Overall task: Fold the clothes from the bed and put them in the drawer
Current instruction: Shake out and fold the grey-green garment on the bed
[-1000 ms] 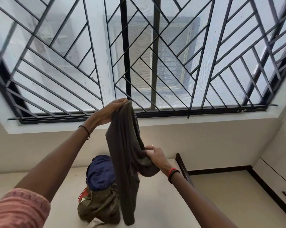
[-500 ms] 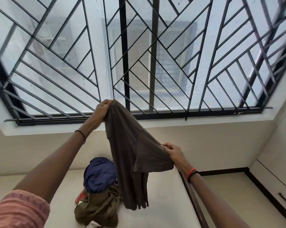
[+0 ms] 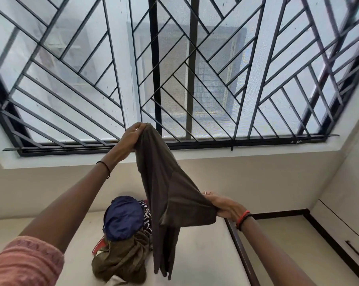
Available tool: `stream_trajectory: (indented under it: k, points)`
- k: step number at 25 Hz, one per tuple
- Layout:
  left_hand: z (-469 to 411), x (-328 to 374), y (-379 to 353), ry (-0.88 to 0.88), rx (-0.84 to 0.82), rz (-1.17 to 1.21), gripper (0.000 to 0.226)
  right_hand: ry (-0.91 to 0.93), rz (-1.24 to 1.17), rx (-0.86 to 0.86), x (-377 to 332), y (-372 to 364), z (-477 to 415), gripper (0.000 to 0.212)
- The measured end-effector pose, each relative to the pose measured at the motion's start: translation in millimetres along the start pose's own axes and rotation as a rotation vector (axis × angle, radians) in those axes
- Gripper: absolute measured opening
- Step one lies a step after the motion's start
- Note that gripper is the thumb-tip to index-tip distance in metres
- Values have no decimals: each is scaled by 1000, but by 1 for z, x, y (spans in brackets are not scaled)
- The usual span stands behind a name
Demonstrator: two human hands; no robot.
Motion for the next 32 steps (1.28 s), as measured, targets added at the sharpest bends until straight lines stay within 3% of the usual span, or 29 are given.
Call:
stream_trajectory:
  k: [3, 9, 12, 15, 18, 20, 25, 27, 30, 32]
  points:
    - [6, -1, -3, 4, -7, 15, 24, 30, -71, 0, -7, 6, 2, 9]
    - [6, 7, -1, -16, 7, 47, 22, 273, -366, 308, -18, 33, -2, 15]
    - [5, 11, -4, -46, 1, 68, 22, 354, -398, 259, -22, 41, 3, 38]
    - [3, 19, -6, -56, 38, 110, 22, 362, -399, 131, -22, 38, 13, 45]
    - [2, 29, -10, -82, 76, 128, 21, 346, -249, 109, -16, 32, 19, 46]
    - [1, 37, -20, -109, 67, 142, 21, 358, -50, 198, -11, 26, 18, 38]
    - [-2, 55, -38, -192, 19, 92, 19, 600, 575, 736, -15, 15, 6, 16]
    - [-2, 61, -39, -215, 31, 72, 19, 733, 658, 856, -16, 10, 9, 16]
    - [-6, 67, -39, -249, 81, -21, 20, 928, 613, 739, -11, 0, 17, 23]
    - [-9, 69, -39, -276, 122, -76, 20, 995, 805, 654, -4, -5, 19, 35]
Point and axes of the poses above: each hand's wrist, its own z-axis away from the middle knuckle, its own y-axis out of the back of the hand, x = y × z, the point moved 4 cm from there along -z, towards the middle knuckle, and after that the axes turned 13 degrees about x, right-handed, at the moved point
